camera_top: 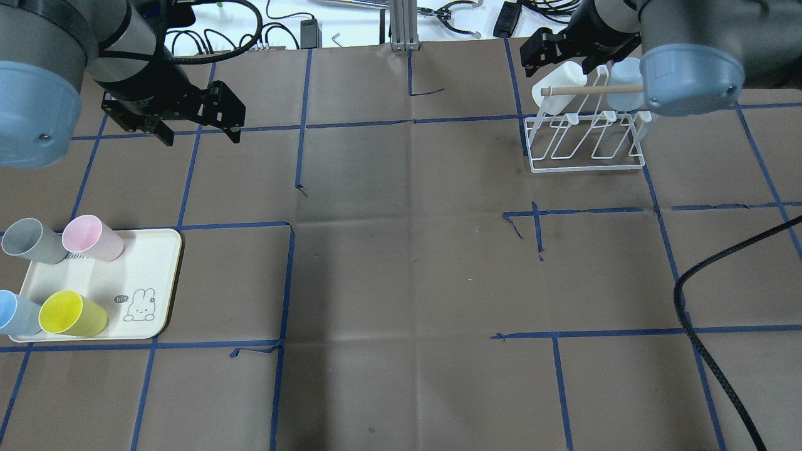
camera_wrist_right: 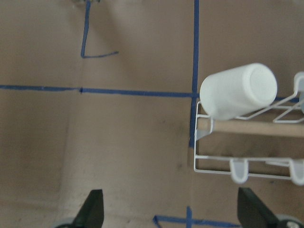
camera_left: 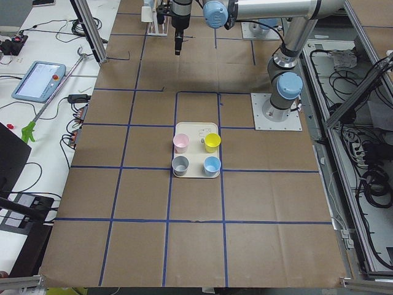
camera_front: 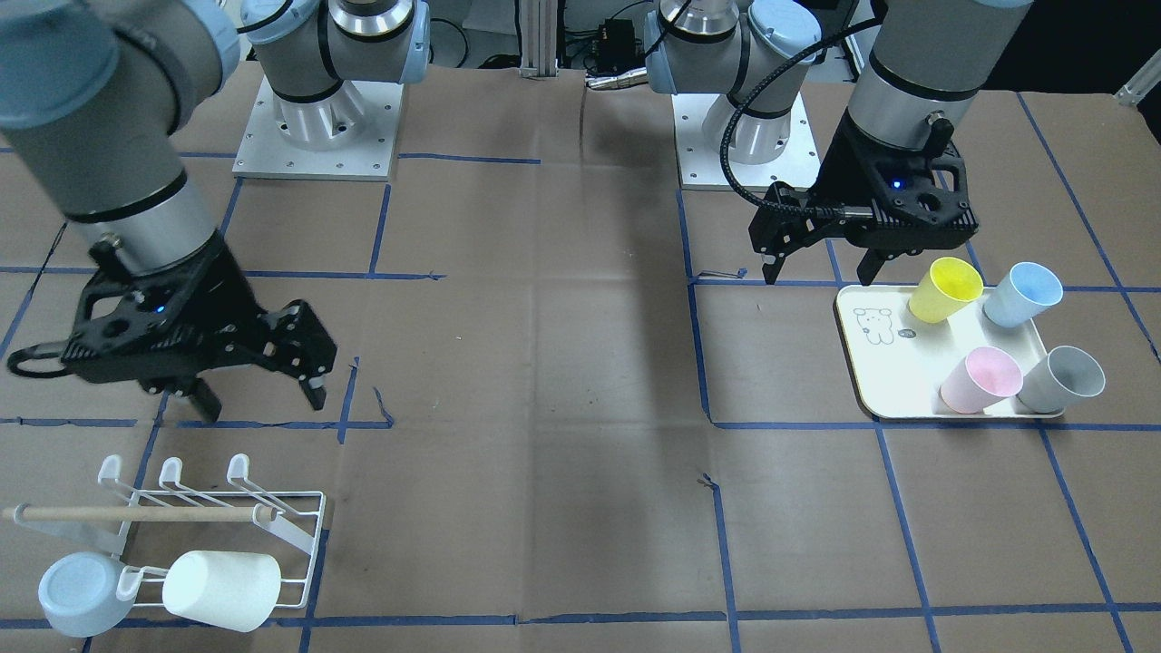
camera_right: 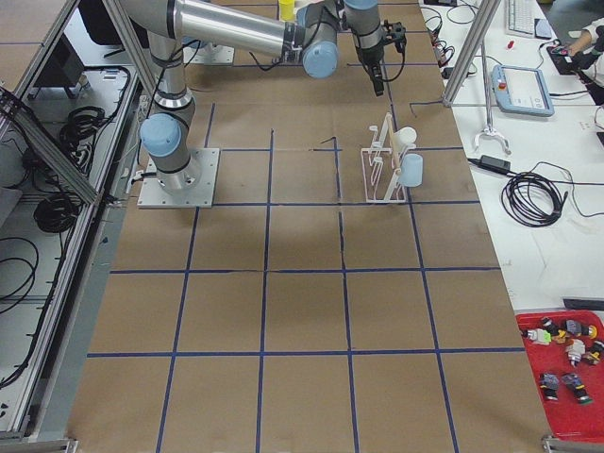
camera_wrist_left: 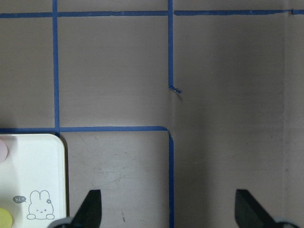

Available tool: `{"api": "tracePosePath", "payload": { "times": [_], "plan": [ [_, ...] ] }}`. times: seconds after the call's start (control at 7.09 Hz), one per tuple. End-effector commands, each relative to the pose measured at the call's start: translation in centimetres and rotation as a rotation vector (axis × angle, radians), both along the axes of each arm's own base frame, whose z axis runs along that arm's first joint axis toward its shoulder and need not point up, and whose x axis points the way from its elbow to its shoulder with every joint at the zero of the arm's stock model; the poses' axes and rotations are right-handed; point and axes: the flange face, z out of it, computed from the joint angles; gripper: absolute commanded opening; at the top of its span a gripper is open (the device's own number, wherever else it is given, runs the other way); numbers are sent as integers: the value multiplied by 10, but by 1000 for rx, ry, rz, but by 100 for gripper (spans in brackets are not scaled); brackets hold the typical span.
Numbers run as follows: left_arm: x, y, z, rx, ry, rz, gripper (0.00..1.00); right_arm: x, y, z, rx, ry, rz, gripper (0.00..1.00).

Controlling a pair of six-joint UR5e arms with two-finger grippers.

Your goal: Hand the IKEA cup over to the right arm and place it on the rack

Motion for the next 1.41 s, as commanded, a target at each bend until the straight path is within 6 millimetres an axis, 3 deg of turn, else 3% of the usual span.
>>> {"api": "tracePosePath", "payload": {
  "times": [0.0, 0.42, 0.71, 0.85, 0.99, 1.27],
  "plan": [
    [0, 7, 0, 35, 0, 9, 100, 46, 53, 33, 88, 43, 19, 100],
    [0, 7, 0, 38, 2, 13, 100, 37, 104, 64, 156, 50, 13, 100],
    [0, 6, -1, 36, 4, 13, 100, 19, 108, 66, 176, 48, -23, 100],
    [0, 5, -1, 38, 5, 13, 100, 13, 109, 55, 196, 48, -35, 100],
    [-1, 6, -2, 39, 5, 13, 100, 13, 113, 45, 199, 50, -36, 100],
    [-1, 5, -1, 38, 7, 13, 100, 18, 116, 52, 185, 51, -22, 100]
  ]
}}
